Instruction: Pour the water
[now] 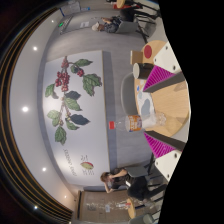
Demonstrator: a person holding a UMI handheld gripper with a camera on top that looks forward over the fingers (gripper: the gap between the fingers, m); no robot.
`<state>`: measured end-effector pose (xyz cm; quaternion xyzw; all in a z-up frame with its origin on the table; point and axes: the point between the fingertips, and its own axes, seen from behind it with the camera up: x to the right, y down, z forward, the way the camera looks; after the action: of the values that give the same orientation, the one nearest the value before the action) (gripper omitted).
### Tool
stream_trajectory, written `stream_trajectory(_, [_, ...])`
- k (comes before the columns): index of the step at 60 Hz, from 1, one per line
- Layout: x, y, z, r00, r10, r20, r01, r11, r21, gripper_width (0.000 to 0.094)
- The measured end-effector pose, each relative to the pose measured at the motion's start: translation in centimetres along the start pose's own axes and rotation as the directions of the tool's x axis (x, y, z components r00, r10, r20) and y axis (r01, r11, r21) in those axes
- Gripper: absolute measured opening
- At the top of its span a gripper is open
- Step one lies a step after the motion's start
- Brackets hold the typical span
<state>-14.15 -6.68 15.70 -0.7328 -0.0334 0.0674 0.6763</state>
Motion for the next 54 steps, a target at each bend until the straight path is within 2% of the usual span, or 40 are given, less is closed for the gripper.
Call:
stream_trajectory(5, [-0.2,1.1,3.7,0.998,-0.014,0.055,0.014,1.000,0.003,0.0823])
stream_trajectory(10, [-3.9,-0.2,7.7,0.998,-0.031,0.051,0.031,1.000,-0.004,0.0824])
stream_trajectory(17, [-4.1,-0.1,12.4,0.999,-0.054,-0.007,0.054,0.998,-0.015,0.0826])
stream_trajectory(22, [-4.4,-0.6,15.2,0.996,-0.084,-0.024,0.085,0.996,0.007,0.0826])
stream_trajectory(29, [-4.7,-0.4,18.3,0.996,-0.080,-0.047,0.080,0.997,-0.008,0.0815])
stream_trajectory(31, [-5.1,-0.4,18.7,0.996,-0.081,-0.048,0.081,0.997,-0.007,0.0757])
stream_trajectory(32, [-5.1,-0.3,18.9,0.995,-0.084,-0.049,0.084,0.996,-0.007,0.0681])
stream_trajectory(33, [-5.0,-0.3,19.1,0.994,-0.093,-0.057,0.093,0.996,-0.006,0.0543])
stream_trajectory(34, [-4.9,-0.2,19.2,0.993,-0.103,-0.061,0.103,0.995,-0.007,0.0500])
stream_trajectory(36, [-4.8,-0.7,19.0,0.990,-0.114,-0.081,0.116,0.993,0.018,0.0489])
stream_trajectory(39, [-3.9,-0.7,19.2,0.985,-0.141,-0.097,0.146,0.989,0.039,0.0424])
stream_trajectory(44, [-5.5,-1.0,19.1,0.983,-0.162,-0.083,0.166,0.985,0.053,0.0331])
stream_trajectory(51, [-4.4,-0.7,19.4,0.990,-0.128,-0.059,0.132,0.989,0.071,0.0321])
stream_trajectory(54, [-3.5,-0.7,19.5,0.998,-0.043,-0.052,0.046,0.996,0.071,0.0319])
